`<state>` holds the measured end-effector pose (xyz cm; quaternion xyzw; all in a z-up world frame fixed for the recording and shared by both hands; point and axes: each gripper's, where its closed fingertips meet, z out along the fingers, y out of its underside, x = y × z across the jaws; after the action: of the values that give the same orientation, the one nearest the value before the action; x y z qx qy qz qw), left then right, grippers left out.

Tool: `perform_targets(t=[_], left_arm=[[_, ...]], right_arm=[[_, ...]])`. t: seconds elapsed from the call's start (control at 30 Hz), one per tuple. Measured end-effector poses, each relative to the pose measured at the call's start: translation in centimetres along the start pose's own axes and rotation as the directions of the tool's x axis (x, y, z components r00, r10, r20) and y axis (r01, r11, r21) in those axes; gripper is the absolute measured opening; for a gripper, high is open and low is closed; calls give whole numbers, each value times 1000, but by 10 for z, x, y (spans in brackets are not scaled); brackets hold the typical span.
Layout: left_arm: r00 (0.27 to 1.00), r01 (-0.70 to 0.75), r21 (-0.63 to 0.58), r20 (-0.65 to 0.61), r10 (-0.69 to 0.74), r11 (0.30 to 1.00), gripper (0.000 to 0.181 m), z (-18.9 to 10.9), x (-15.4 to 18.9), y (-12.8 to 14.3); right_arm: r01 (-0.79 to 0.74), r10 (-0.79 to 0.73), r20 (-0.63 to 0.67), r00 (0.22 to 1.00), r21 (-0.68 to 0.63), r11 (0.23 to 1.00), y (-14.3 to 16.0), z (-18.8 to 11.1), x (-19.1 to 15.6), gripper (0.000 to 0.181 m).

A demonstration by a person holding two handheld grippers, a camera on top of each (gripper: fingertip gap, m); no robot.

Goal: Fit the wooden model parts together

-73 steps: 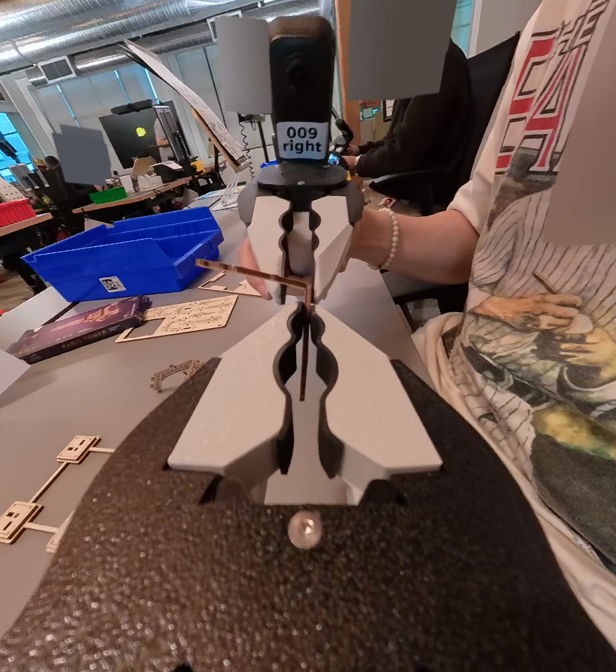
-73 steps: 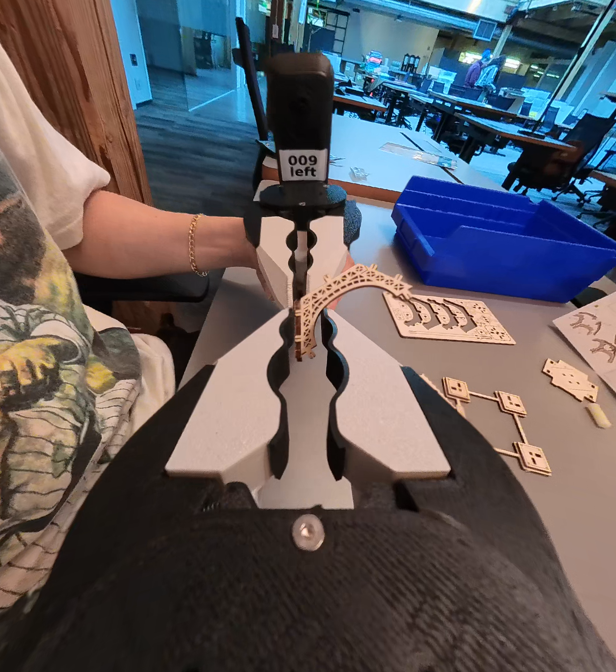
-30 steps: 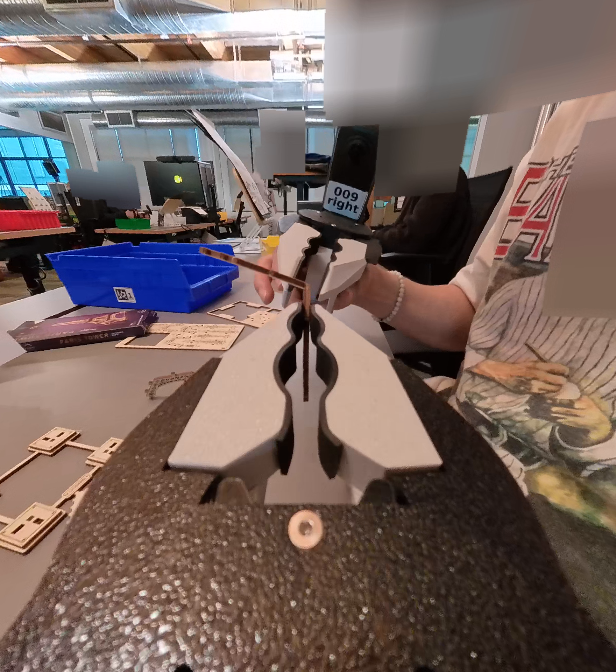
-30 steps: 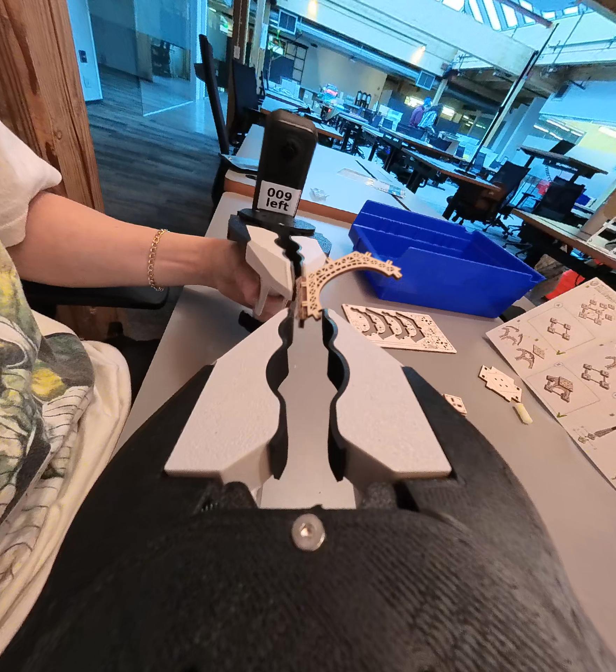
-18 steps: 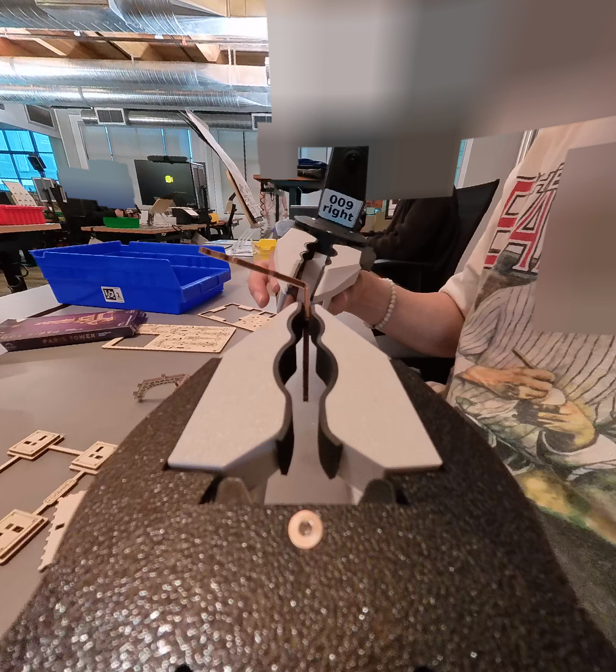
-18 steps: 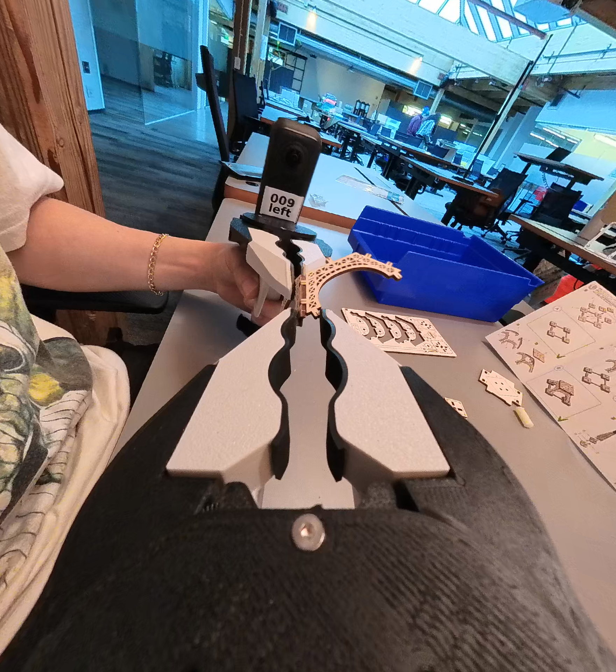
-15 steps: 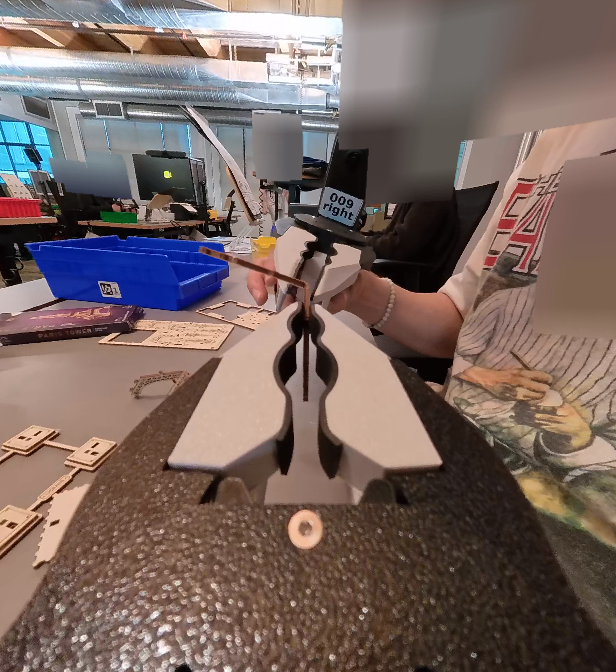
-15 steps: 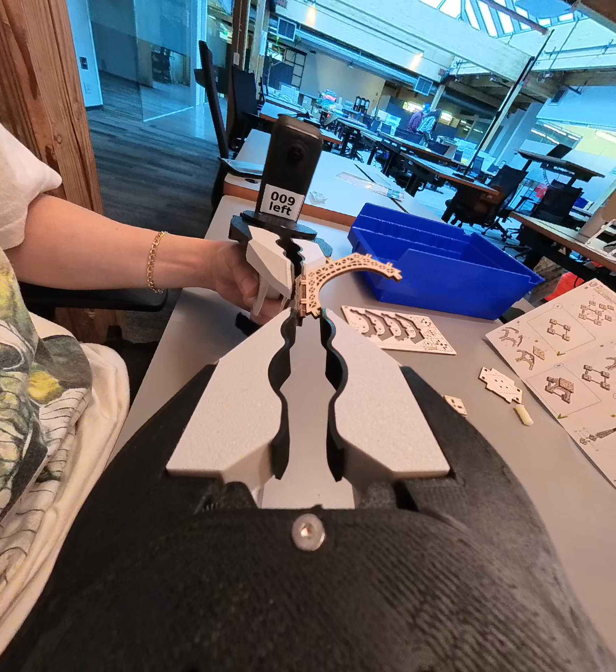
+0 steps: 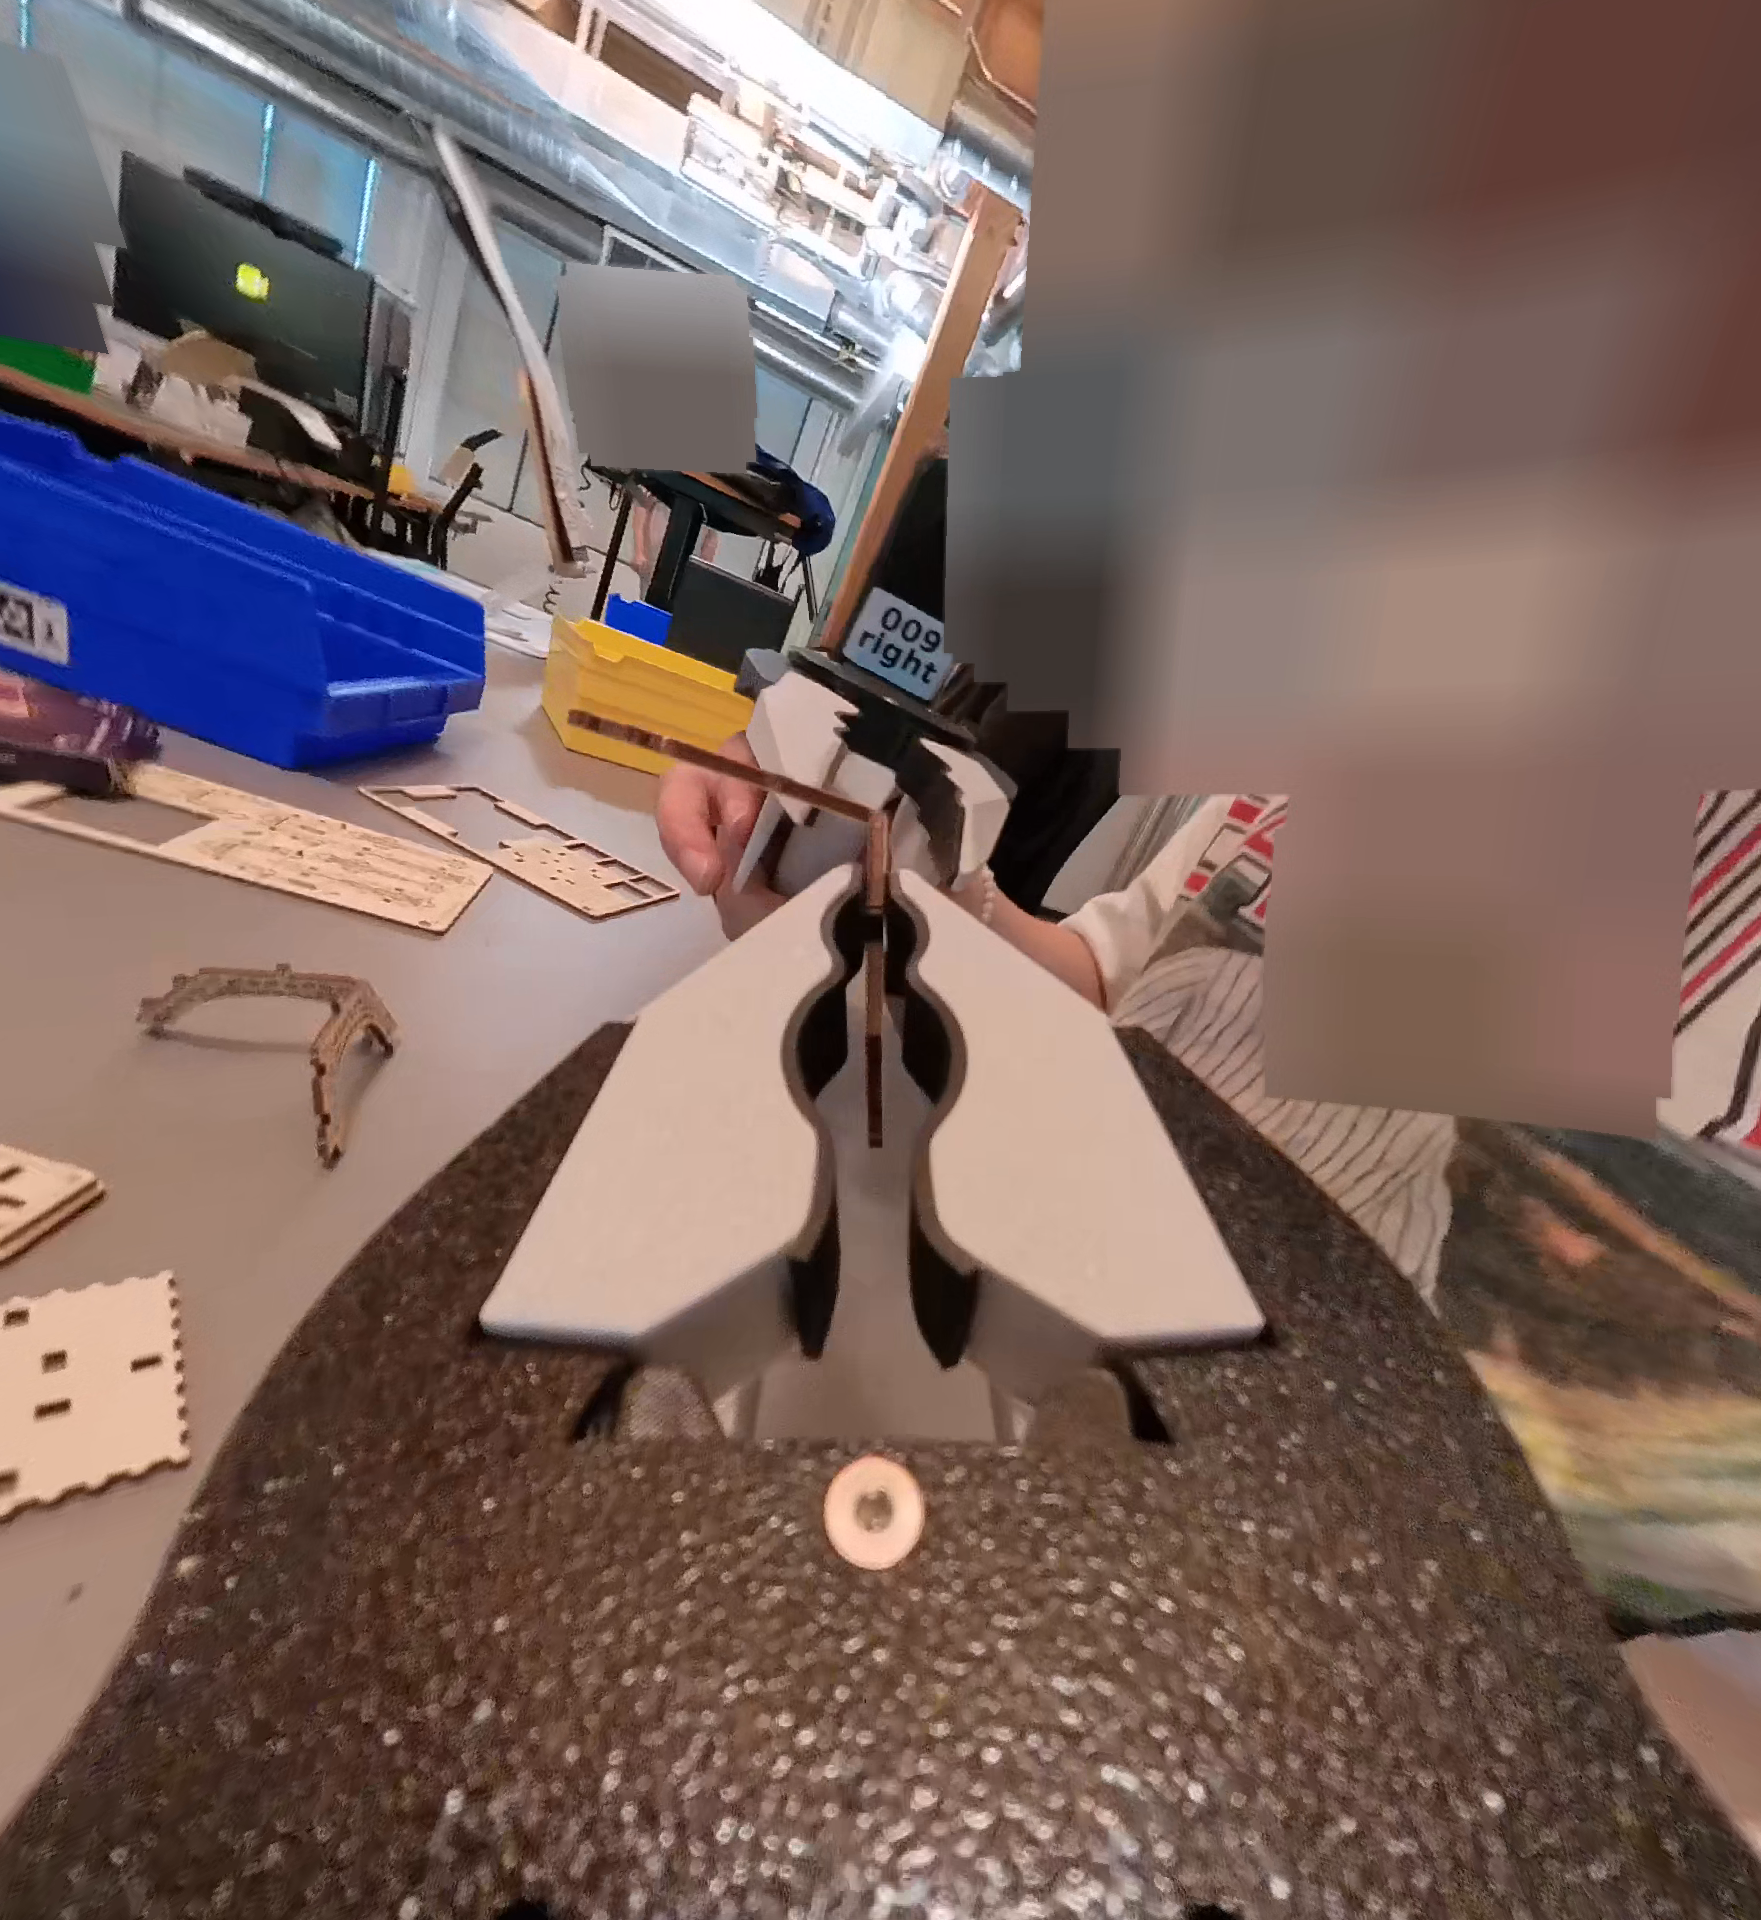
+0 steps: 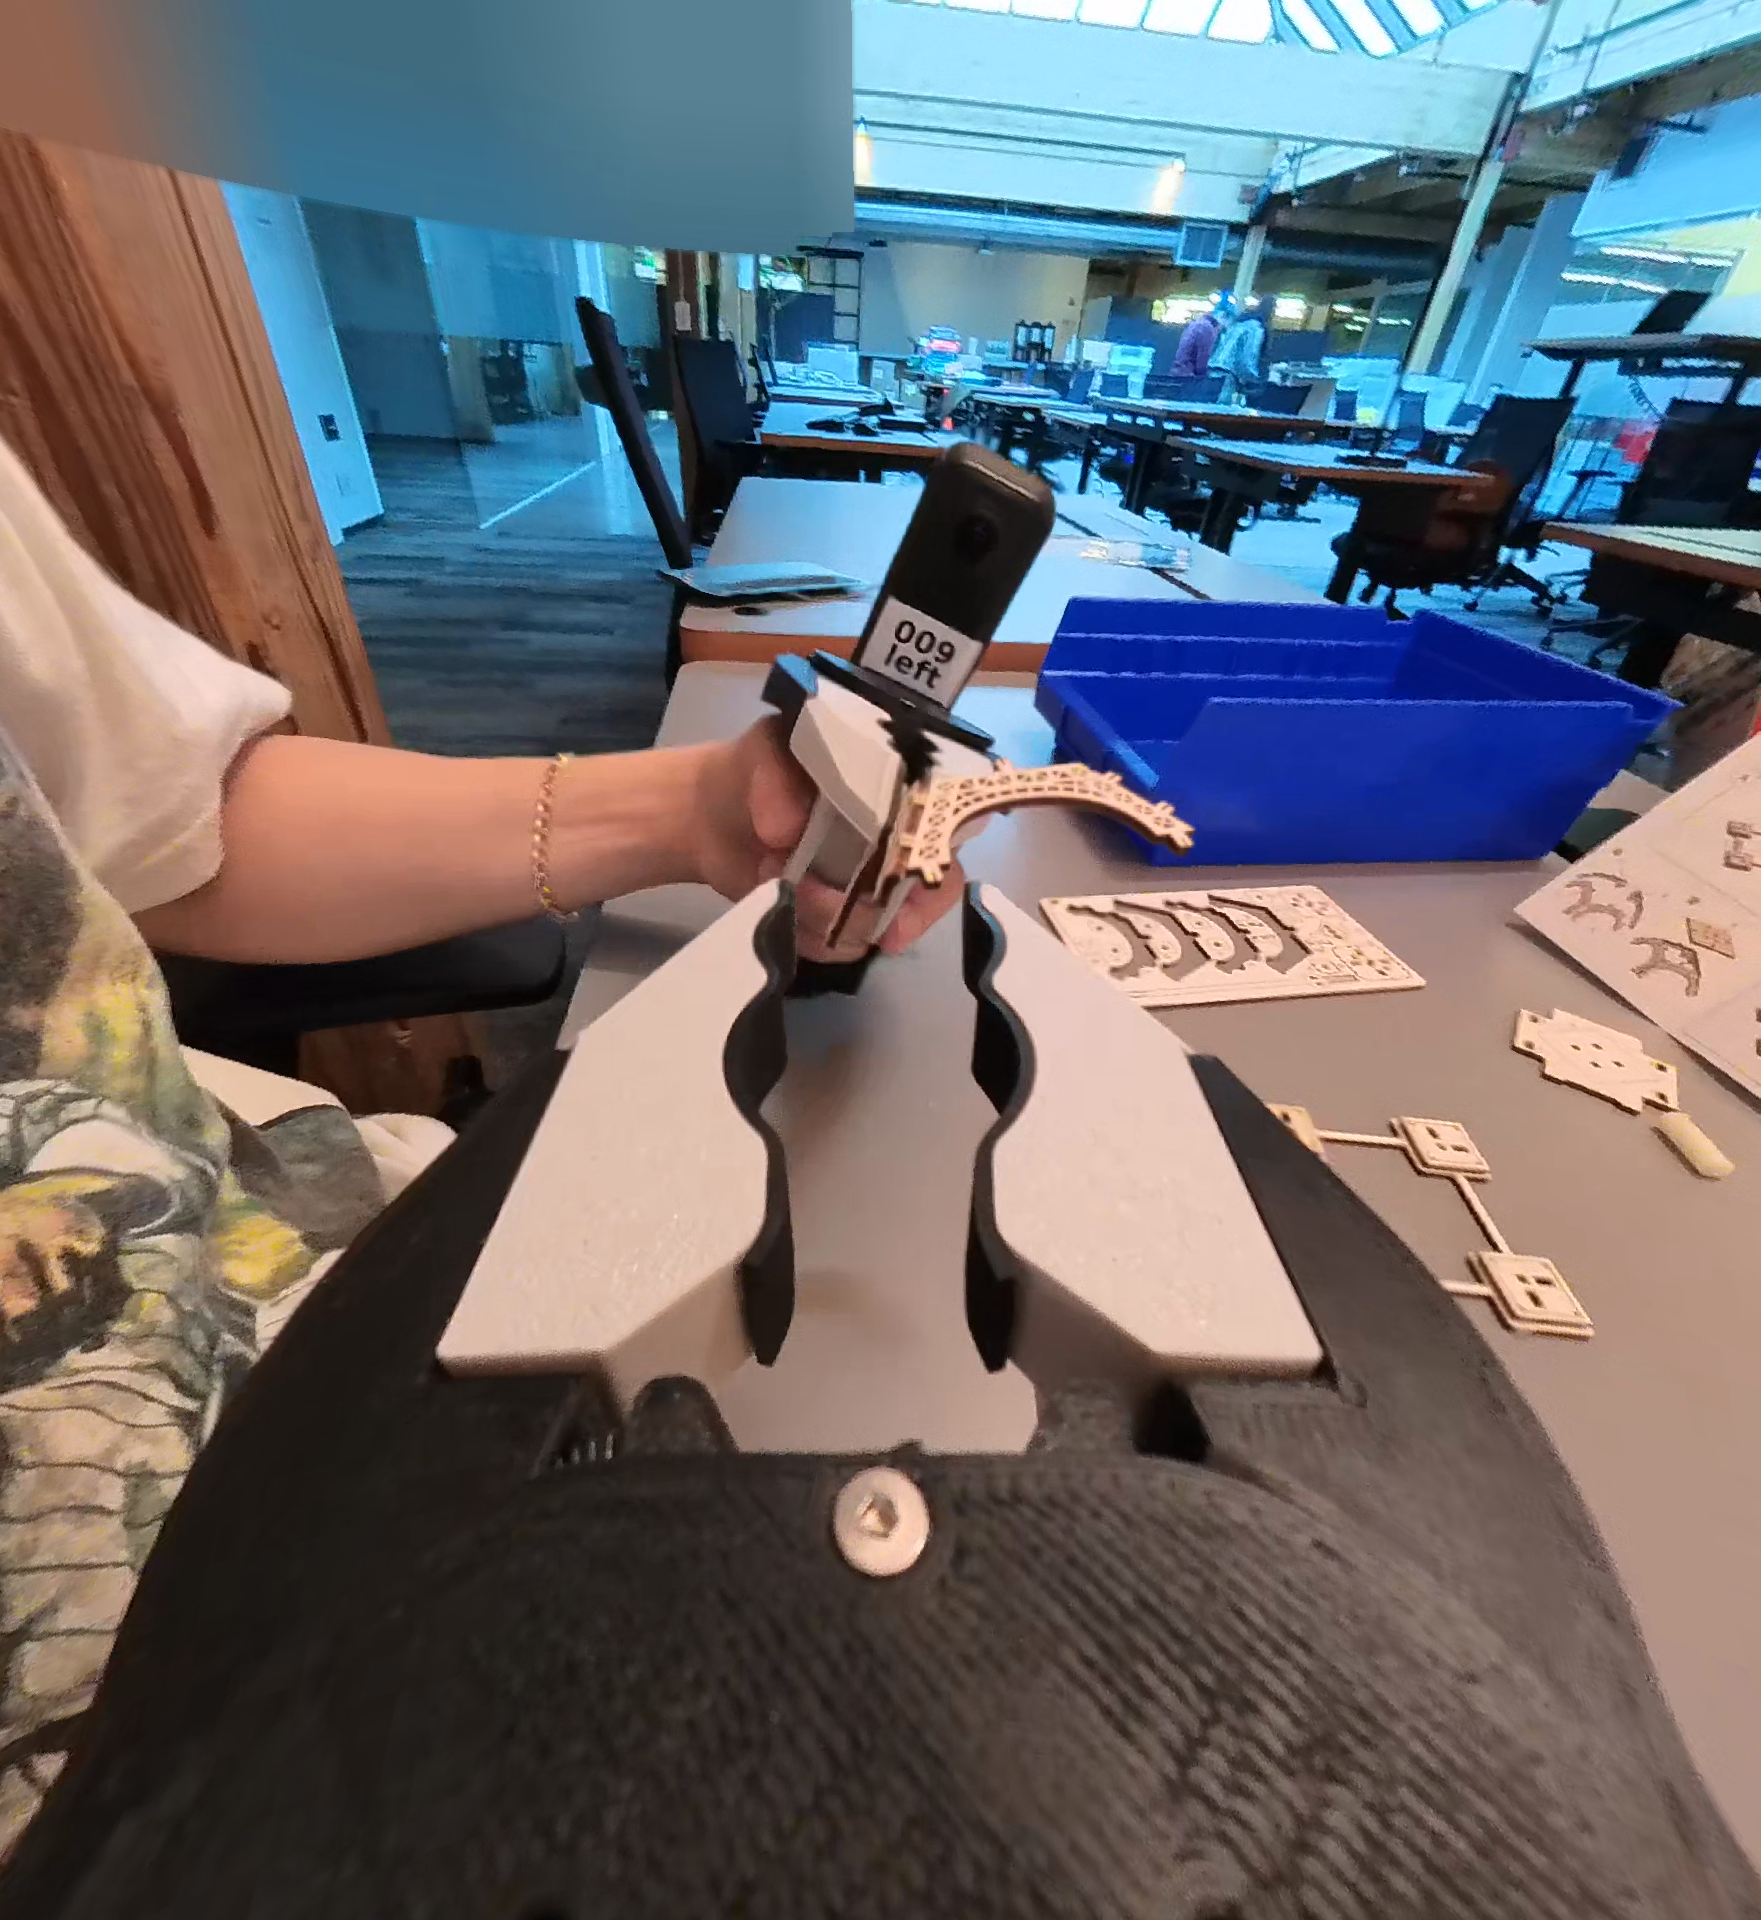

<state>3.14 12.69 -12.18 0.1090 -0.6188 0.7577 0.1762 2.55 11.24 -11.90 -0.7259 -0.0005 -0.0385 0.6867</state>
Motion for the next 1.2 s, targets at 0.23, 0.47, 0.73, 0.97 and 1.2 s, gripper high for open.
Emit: perform_targets(t=[0.23, 0.47, 0.73, 0.97, 1.2], left_arm=[[954, 289, -45, 95, -283, 956, 0, 3, -20, 0], [945, 313, -103, 133, -299, 944, 0, 13, -13, 5], [921, 358, -137, 218, -324, 924, 0, 18, -9, 3], [943, 267, -200, 255, -213, 943, 0, 19, -4, 3], [969, 145, -249, 234, -86, 958, 0, 20, 4, 4]], right_arm=[[35, -39, -156, 987, -25, 999, 5, -8, 29, 35], [5, -6, -137, 991, -4, 1000, 4, -8, 28, 34], [-61, 63, -93, 994, 30, 998, 3, -8, 26, 29], [-37, 40, -59, 997, 35, 999, 3, -6, 19, 27], [-5, 6, -25, 1000, 33, 999, 2, -4, 10, 25]])
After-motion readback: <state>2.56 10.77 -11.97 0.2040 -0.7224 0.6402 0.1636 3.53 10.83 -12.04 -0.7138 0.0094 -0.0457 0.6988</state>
